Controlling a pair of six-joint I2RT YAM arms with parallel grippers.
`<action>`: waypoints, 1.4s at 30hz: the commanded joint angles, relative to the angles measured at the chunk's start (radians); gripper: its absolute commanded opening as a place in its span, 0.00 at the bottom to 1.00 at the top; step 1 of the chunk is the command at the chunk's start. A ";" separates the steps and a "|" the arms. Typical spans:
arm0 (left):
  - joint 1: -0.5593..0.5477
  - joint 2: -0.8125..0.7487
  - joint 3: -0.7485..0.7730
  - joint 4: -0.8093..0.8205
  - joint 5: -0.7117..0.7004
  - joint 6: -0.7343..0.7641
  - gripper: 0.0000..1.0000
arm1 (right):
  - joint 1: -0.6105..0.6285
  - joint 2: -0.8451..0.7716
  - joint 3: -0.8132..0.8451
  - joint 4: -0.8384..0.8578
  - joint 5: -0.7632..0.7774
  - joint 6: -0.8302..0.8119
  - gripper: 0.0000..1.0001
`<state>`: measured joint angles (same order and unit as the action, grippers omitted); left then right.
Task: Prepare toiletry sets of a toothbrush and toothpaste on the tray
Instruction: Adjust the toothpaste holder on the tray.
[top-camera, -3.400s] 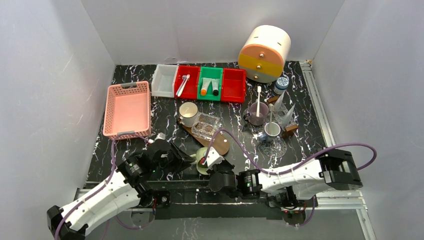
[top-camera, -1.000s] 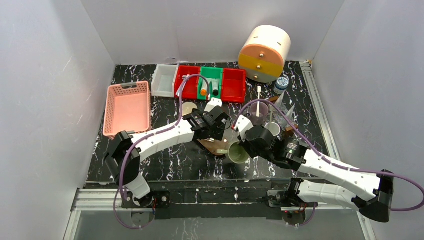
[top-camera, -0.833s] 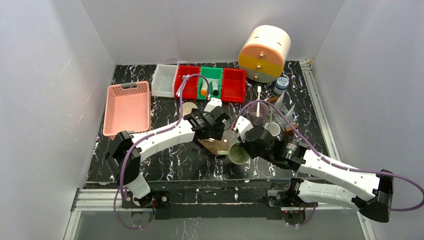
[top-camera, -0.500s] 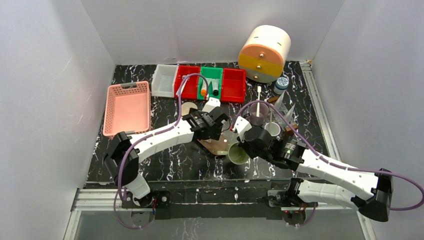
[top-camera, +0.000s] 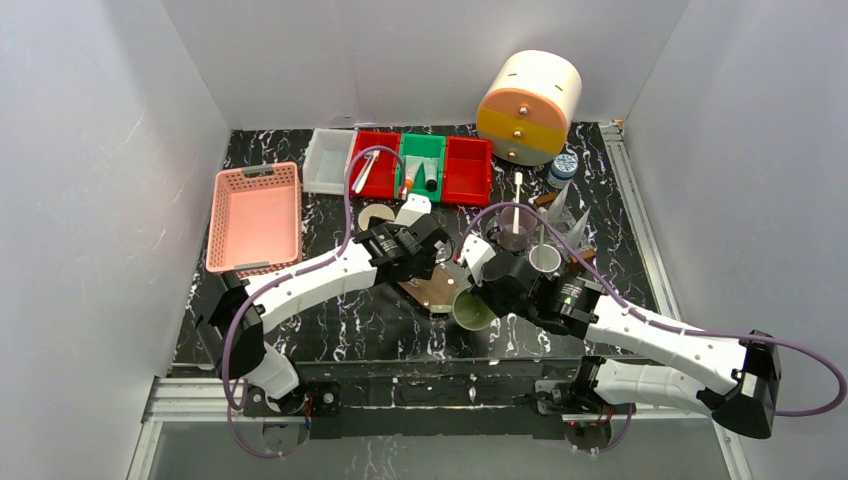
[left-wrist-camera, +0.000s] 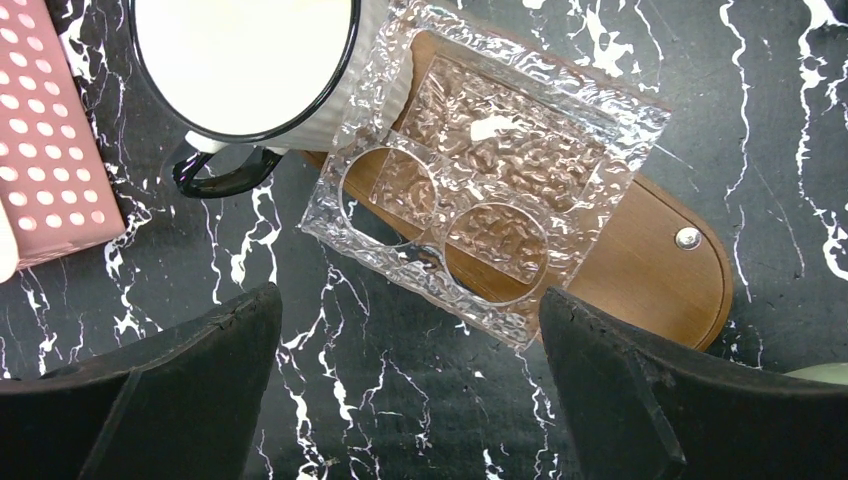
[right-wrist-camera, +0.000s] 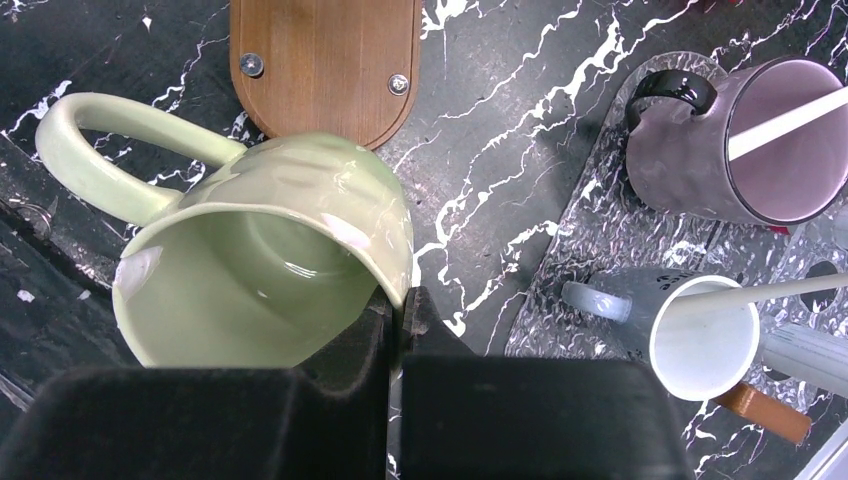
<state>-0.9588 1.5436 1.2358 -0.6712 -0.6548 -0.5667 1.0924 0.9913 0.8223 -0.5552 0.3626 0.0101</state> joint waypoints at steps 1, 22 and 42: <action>0.000 -0.049 -0.023 -0.035 -0.035 -0.025 0.98 | -0.009 -0.005 0.050 0.104 -0.004 -0.009 0.01; 0.000 -0.050 -0.036 0.007 0.114 0.025 0.98 | -0.015 -0.022 0.040 0.106 -0.011 -0.033 0.01; 0.000 -0.021 -0.045 -0.053 -0.044 -0.003 0.98 | -0.021 0.004 0.054 0.118 -0.019 -0.050 0.01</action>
<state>-0.9588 1.5181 1.2030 -0.6819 -0.6235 -0.5552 1.0786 1.0035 0.8223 -0.5423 0.3508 -0.0307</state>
